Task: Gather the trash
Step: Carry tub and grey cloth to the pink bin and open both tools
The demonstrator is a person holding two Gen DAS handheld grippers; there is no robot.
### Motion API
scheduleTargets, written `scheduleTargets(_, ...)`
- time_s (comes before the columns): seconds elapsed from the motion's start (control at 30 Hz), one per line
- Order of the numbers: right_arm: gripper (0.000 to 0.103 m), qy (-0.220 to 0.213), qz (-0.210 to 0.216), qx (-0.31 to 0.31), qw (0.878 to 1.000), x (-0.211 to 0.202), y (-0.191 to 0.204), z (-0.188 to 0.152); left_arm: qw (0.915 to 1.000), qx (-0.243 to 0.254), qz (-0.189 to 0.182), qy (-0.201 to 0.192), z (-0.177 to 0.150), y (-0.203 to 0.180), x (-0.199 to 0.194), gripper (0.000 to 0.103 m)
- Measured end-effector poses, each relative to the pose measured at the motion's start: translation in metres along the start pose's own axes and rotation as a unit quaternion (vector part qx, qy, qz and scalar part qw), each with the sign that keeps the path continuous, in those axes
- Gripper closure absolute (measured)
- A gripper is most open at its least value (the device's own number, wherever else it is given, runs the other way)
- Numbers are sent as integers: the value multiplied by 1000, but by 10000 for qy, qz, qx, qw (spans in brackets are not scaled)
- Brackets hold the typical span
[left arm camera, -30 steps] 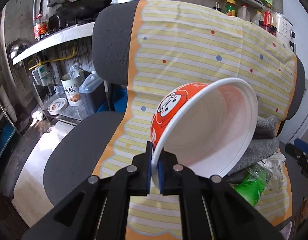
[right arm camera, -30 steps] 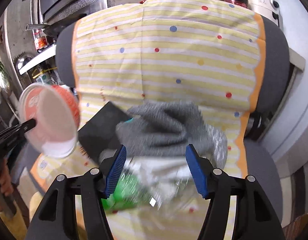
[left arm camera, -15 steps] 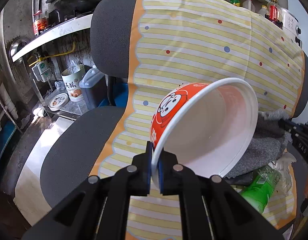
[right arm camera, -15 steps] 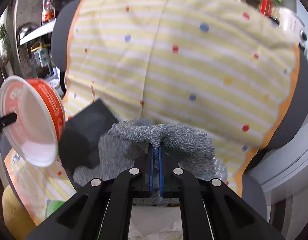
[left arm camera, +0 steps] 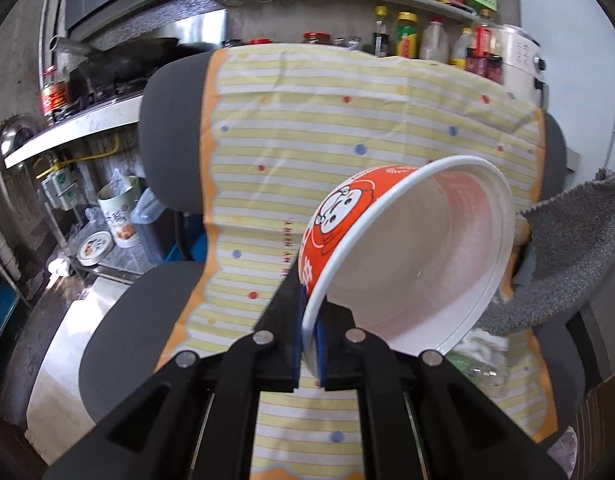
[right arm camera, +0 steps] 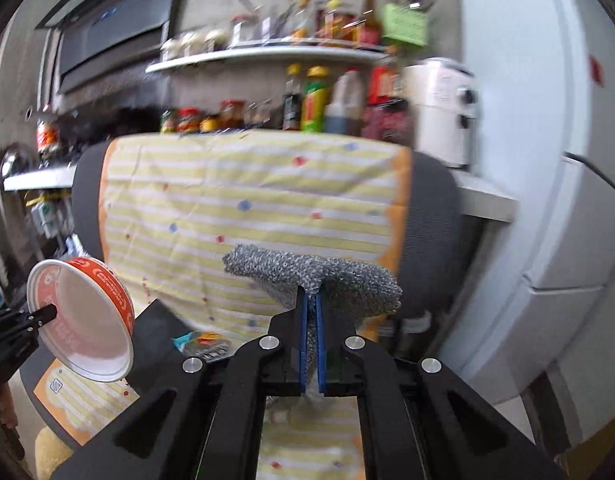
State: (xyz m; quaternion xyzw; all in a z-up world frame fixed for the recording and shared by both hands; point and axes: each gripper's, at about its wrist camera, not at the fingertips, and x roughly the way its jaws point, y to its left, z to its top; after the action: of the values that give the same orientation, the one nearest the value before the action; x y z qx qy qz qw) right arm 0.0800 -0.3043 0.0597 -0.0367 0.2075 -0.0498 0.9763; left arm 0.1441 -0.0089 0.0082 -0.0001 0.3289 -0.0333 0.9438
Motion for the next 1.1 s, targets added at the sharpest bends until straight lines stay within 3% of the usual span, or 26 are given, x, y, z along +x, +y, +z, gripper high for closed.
scheduleTargets(0.37, 99, -100, -578, 388, 9975, -101, -61, -36, 9907, 776, -1111, -109, -15, -104, -42, 99)
scheduleTargets(0.6, 99, 273, -988, 969, 9900, -145, -108, -97, 9713, 1424, -1896, 169, -45, -179, -51, 99)
scheduleTargets(0.87, 99, 962, -1769, 1779, 9632, -180, -157, -191, 9522, 1871, -2367, 472, -85, -236, -48, 99)
scheduleTargets(1.1, 98, 1607, -2268, 2364, 9310, -172, -200, -271, 9401, 2137, -2524, 831, -116, -265, -40, 99)
